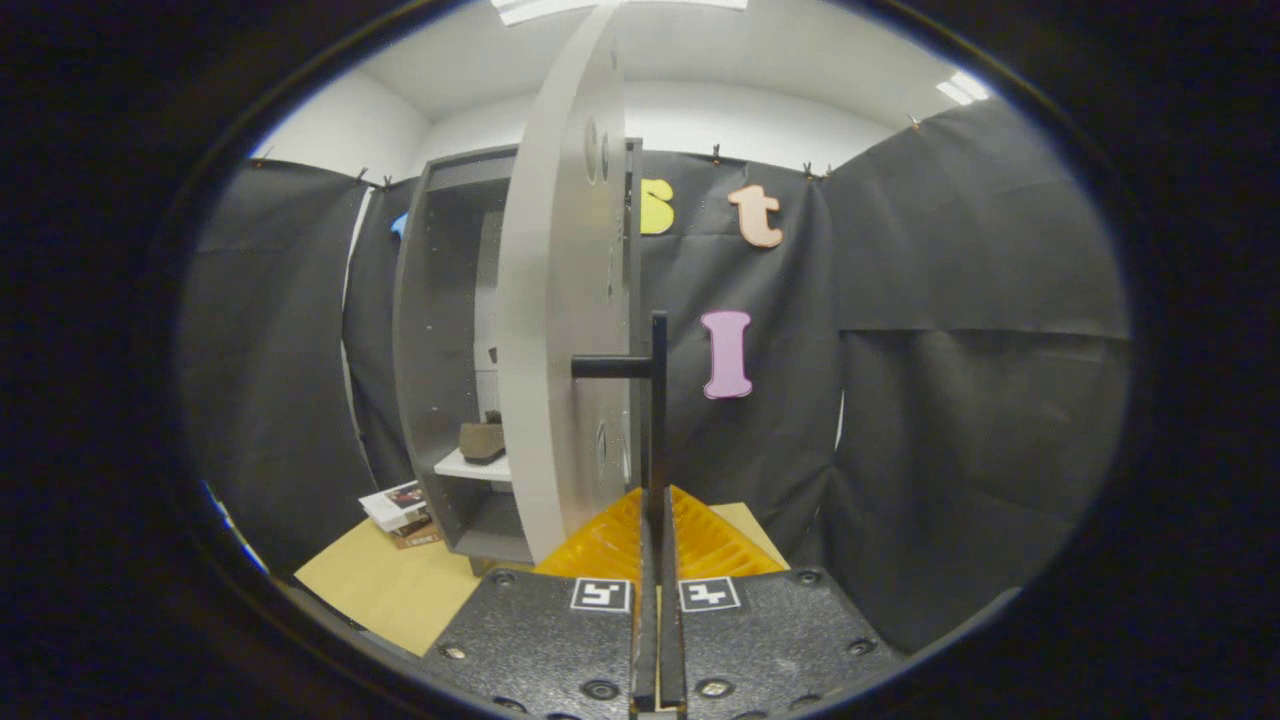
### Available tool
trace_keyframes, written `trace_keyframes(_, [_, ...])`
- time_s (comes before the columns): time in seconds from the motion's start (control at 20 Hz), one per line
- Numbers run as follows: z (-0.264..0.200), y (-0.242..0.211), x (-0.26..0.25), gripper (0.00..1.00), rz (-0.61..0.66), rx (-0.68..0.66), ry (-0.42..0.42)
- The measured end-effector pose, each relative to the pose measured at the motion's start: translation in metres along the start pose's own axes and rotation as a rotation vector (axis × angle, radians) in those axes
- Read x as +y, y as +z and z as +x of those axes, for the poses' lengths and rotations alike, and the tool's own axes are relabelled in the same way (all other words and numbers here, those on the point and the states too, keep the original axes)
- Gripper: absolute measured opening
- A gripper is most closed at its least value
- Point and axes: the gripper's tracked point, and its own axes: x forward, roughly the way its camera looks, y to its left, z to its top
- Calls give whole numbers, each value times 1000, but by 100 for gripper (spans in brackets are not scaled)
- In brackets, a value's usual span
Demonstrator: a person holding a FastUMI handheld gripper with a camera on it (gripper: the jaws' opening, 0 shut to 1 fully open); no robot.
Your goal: Open the shoe cabinet door, grab the shoes and put them into the shoe cabinet, then close the shoe cabinet door.
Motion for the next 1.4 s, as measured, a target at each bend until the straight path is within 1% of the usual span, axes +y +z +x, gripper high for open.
trace_keyframes(0.1, [-8, 1, -20, 6, -7, -34, -50])
trace_keyframes(0.2, [-25, 4, -43, 10, -29, -75, -132])
trace_keyframes(0.25, [-33, 3, -43, 22, -22, -101, -139])
trace_keyframes(0.4, [-59, 2, -33, 63, -9, -170, -118])
trace_keyframes(0.5, [-68, -14, -35, 90, -10, -148, -164])
trace_keyframes(0.55, [-72, -18, -33, 100, -12, -127, -184])
trace_keyframes(0.65, [-77, -29, -14, 100, -7, -97, -186])
trace_keyframes(0.85, [-70, -49, 39, 100, 5, -89, -94])
trace_keyframes(1.0, [-60, -66, 66, 100, 3, -93, -59])
trace_keyframes(1.25, [-24, -108, 114, 100, -14, -89, 12])
trace_keyframes(1.4, [-3, -135, 133, 100, 13, -77, 52])
